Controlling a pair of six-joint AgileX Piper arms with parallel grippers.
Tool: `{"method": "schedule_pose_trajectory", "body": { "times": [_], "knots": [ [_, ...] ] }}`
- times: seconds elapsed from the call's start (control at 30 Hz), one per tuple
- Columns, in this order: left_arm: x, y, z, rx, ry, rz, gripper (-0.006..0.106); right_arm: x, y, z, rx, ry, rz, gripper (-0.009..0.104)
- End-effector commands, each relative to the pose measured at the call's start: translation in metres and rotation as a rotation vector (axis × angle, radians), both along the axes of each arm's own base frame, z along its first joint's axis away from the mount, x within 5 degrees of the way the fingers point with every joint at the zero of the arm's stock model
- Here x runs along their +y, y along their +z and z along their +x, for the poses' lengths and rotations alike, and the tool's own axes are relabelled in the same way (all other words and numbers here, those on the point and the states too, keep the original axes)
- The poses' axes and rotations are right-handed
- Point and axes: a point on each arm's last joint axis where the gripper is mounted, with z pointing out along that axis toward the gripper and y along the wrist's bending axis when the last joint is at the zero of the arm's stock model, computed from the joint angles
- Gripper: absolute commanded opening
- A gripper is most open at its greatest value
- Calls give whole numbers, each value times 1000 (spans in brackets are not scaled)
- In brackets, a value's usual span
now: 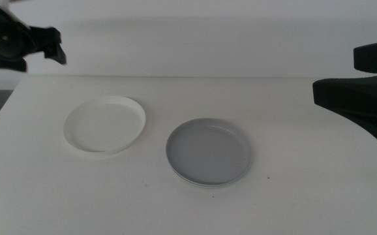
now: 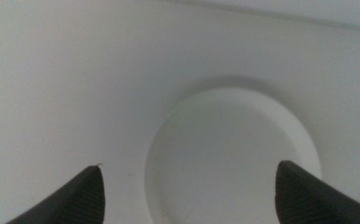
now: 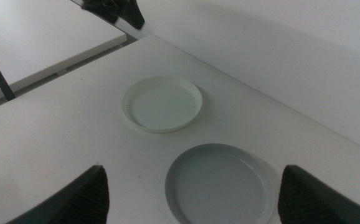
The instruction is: Stack the three bowls on top of each other.
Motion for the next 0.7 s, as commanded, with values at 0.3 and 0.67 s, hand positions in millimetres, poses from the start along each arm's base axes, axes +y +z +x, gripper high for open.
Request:
{"method": "schedule_pose_trajectory", "body": {
  "times": [0.3, 0.67],
  "knots": [
    [8, -99, 51, 272, -45, -63, 94, 0, -1, 0, -9, 2, -2, 93],
    [7, -161, 58, 410, -44, -103, 90, 0, -1, 0, -9, 2, -2, 93]
  ]
}}
